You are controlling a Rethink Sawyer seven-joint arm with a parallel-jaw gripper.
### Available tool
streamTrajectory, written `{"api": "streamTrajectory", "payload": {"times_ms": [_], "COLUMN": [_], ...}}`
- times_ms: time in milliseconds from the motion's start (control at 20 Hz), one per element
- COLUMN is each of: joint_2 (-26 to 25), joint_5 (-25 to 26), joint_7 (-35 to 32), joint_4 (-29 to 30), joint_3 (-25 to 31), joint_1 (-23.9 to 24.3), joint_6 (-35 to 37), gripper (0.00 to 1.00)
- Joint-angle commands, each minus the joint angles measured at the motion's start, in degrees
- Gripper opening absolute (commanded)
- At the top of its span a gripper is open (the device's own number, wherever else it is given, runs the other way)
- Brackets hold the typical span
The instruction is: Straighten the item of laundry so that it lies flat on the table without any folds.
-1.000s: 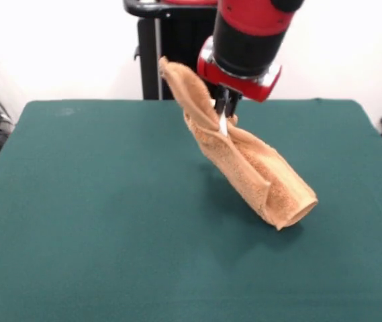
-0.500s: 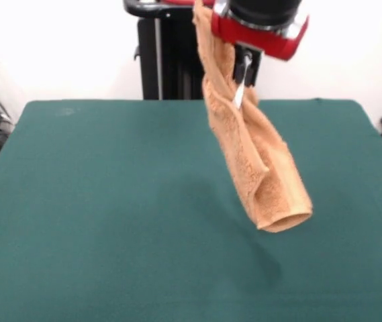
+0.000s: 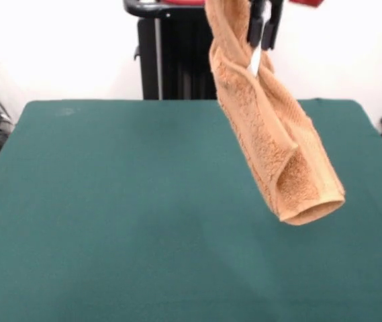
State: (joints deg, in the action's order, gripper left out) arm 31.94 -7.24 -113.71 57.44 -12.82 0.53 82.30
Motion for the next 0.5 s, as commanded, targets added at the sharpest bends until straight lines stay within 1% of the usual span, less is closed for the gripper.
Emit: {"api": "streamTrajectory", "payload": {"times_ms": [50,100,200,350,500], "joint_2": [-6.8,-7.2,-7.2,-7.2,-7.6], "joint_5": [-2.1,-2.2,-2.4,-2.3,-0.4], "joint_7": [-10.1,-9.9,-9.0,-5.6,-3.0], "joint_4": [-14.1,-14.1,-11.4,-4.5,-1.0], "joint_3": [6.1,6.2,6.2,6.9,6.5], "joint_1": [1.6,1.7,1.8,3.0,4.3], "joint_6": [9.6,8.8,3.7,-7.4,-14.9], "gripper": [0.00,0.00,0.00,0.00,0.00]}}
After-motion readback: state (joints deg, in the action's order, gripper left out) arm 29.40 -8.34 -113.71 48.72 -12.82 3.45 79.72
